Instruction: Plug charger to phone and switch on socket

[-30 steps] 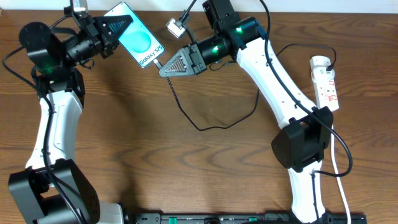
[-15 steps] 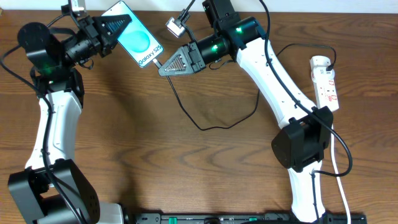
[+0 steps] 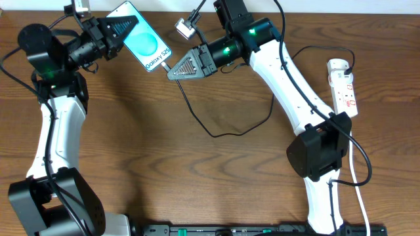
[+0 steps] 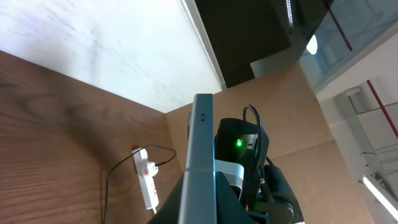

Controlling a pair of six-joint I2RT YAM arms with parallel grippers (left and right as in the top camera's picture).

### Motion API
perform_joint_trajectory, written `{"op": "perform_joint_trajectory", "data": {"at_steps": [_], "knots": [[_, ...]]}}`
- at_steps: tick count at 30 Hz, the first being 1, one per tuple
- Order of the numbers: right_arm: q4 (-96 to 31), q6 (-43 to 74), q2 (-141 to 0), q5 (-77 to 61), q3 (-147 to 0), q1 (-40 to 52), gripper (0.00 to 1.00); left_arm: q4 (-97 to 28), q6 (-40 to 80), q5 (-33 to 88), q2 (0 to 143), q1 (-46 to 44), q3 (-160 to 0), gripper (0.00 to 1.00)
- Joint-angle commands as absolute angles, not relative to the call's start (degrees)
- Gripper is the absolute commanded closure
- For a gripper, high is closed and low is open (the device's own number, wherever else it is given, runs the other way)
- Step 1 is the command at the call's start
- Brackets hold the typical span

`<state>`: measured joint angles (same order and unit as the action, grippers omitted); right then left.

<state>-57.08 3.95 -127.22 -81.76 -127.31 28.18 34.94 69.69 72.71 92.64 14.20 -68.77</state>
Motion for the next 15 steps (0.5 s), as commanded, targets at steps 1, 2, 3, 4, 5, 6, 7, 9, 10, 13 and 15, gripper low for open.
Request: {"op": "perform_joint_trajectory", "data": {"at_steps": [1,2,3,4,5,6,7,9,10,13,15], "knots": [[-55.9,4.2,-126.7,-82.5,-127.7,27.9,0.99,35.2,71.4,77.4,92.5,13.1,-69.4,0.93],[-55.9,4.2,-126.7,-82.4,-127.7,27.9,0.99,35.2,72.4,76.9,92.5,13.1,-69.4,0.93],[-55.9,4.2,-126.7,-82.4,-127.7,27.9,0.99,35.2,72.6,76.7,92.5,13.1,-69.4,0.93],[-55.9,4.2,-126.7,-82.4,-127.7,27.9,0.99,35.2,72.8,76.5,92.5,13.1,-69.4,0.93],[-55.9,4.2,-126.7,-82.4,-127.7,27.9,0.99,35.2,72.8,76.4,92.5,13.1,-69.4,0.93],[-55.9,4.2,-126.7,-82.4,-127.7,27.9,0.99,35.2,73.0,76.4,92.5,13.1,-69.4,0.93],[-55.9,4.2,-126.7,-82.4,-127.7,27.9,0.99,35.2,73.3,76.3,92.5,13.1,-69.4,0.93],[-55.9,4.2,-126.7,-82.0,-127.7,27.9,0.99,35.2,74.3,75.5,92.5,13.1,-69.4,0.93],[-55.9,4.2,-126.7,-81.9,-127.7,27.9,0.99,35.2,74.3,75.4,92.5,13.1,-69.4,0.93],[-56.0,4.2,-126.7,-81.5,-127.7,27.9,0.99,35.2,74.6,75.2,92.5,13.1,-69.4,0.93],[-56.1,4.2,-126.7,-81.4,-127.7,28.0,0.99,34.7,75.0,74.5,92.5,13.1,-69.4,0.92]]}}
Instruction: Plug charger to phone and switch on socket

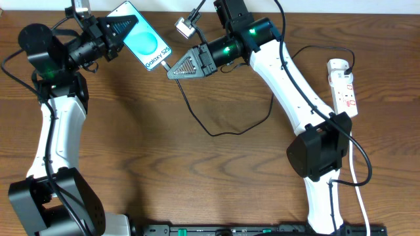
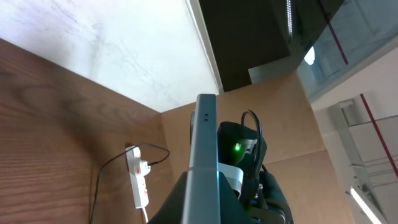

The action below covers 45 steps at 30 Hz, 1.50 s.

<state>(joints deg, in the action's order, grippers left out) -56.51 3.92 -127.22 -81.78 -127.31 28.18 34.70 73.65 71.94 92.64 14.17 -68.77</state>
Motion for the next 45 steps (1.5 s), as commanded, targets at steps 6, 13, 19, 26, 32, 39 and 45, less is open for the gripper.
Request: {"op": "perform_joint_trajectory", "data": {"at_steps": [6,13,19,26,32,39,45], "knots": [[-55.9,4.2,-126.7,-80.9,-127.7,28.6,0.99,34.6,75.1,74.5,92.5,13.1,-69.4,0.93],[-55.9,4.2,-126.7,-80.9,-127.7,28.6,0.99,34.5,75.1,73.9,92.5,13.1,-69.4,0.92],[-55.9,4.2,-126.7,-80.9,-127.7,28.7,0.99,34.5,75.4,73.2,92.5,13.1,-69.4,0.93],[-55.9,4.2,-126.7,-80.8,-127.7,28.8,0.99,34.6,75.8,72.8,92.5,13.1,-69.4,0.93],[-55.9,4.2,-126.7,-80.1,-127.7,29.2,0.99,34.6,75.7,72.4,92.5,12.9,-69.4,0.93],[-55.9,4.2,-126.7,-80.1,-127.7,29.3,0.99,34.6,75.7,72.2,92.5,12.1,-69.4,0.93],[-55.9,4.2,-126.7,-80.1,-127.7,29.2,0.99,34.8,74.6,74.1,92.5,12.1,-69.4,0.93]]}}
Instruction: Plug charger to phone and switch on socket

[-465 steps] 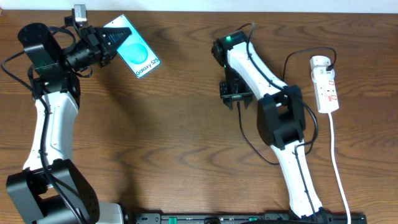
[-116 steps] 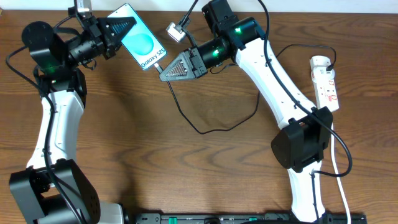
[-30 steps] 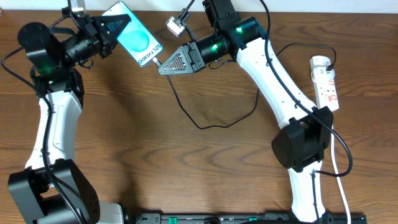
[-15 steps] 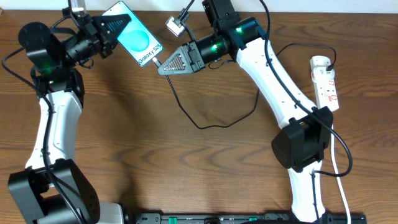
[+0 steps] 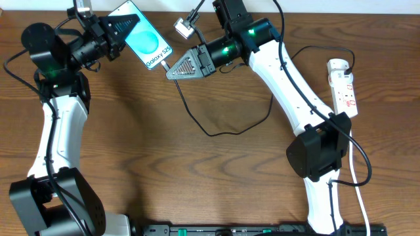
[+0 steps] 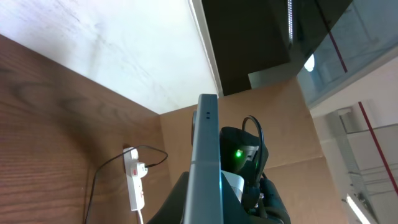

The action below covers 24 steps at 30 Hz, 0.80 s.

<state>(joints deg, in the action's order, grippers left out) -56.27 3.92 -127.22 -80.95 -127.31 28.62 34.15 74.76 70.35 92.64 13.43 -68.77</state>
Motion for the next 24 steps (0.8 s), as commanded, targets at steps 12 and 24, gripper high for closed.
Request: {"op": "perform_joint_trajectory", "data": {"at_steps": [12,24], "knots": [[-55.9,4.3,-126.7,-81.8,-127.7,28.3,0.99,37.9,74.0,78.0,92.5,12.1,-69.4,0.93],[-54.7,5.5,-126.7,-82.7,-127.7,28.2,0.99,37.9,71.5,80.9,92.5,12.1,-69.4,0.93]]}}
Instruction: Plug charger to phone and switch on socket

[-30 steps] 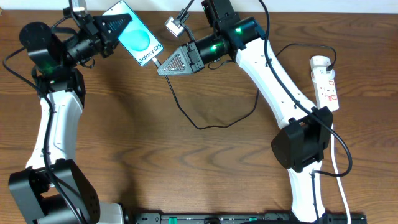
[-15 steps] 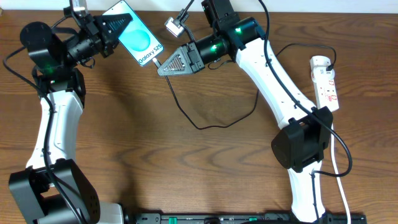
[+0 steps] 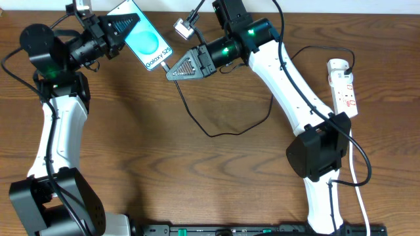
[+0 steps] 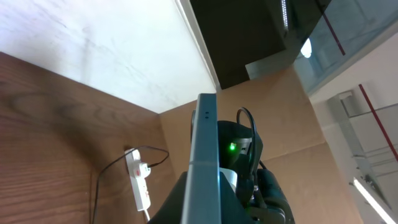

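Observation:
The phone (image 3: 146, 40), its lit screen reading Galaxy S25, is held in the air at the back left by my left gripper (image 3: 117, 29), which is shut on it. In the left wrist view the phone (image 4: 204, 155) shows edge-on between the fingers. My right gripper (image 3: 180, 68) is shut on the charger plug right at the phone's lower end. The black cable (image 3: 216, 128) loops across the table from there. The white socket strip (image 3: 344, 87) lies at the far right, also visible as the socket strip (image 4: 138, 186) in the wrist view.
The right arm (image 3: 289, 78) reaches across the back of the wooden table (image 3: 164, 177). A white cable (image 3: 357, 177) runs from the strip toward the front right. Both arm bases stand at the near edge.
The left gripper and phone shifted very slightly; the right gripper stays with the plug at the phone's lower end. Nothing was let go.
At every earlier moment my left gripper held the phone up at the back left and my right gripper held the plug against its lower end. Only small changes of the phone's angle show between them; the socket strip has stayed where it was.

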Controlling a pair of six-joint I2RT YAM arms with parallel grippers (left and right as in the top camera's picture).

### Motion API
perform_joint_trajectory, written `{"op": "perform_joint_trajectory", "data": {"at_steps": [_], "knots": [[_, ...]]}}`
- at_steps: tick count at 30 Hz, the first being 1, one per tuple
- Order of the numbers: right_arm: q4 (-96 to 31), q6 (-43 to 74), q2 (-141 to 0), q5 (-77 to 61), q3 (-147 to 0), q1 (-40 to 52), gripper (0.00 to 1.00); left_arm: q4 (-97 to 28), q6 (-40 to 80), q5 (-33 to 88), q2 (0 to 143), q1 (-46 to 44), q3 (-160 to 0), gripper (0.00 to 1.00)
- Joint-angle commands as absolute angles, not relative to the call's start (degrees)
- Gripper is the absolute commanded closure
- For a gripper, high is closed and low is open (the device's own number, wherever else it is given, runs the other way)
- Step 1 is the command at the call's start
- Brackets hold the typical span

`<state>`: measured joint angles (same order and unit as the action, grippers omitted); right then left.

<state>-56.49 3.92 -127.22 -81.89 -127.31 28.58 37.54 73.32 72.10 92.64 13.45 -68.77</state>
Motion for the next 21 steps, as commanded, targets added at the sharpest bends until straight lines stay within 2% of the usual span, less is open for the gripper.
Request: {"op": "perform_joint_trajectory", "data": {"at_steps": [1,21], "knots": [[-54.2,5.8,-126.7,-82.7,-127.7,28.2,0.99,37.9,71.3,81.0,92.5,12.1,-69.4,0.93],[-49.6,10.3,-126.7,-82.7,-127.7,28.2,0.99,37.9,67.0,84.2,92.5,12.1,-69.4,0.93]]}}
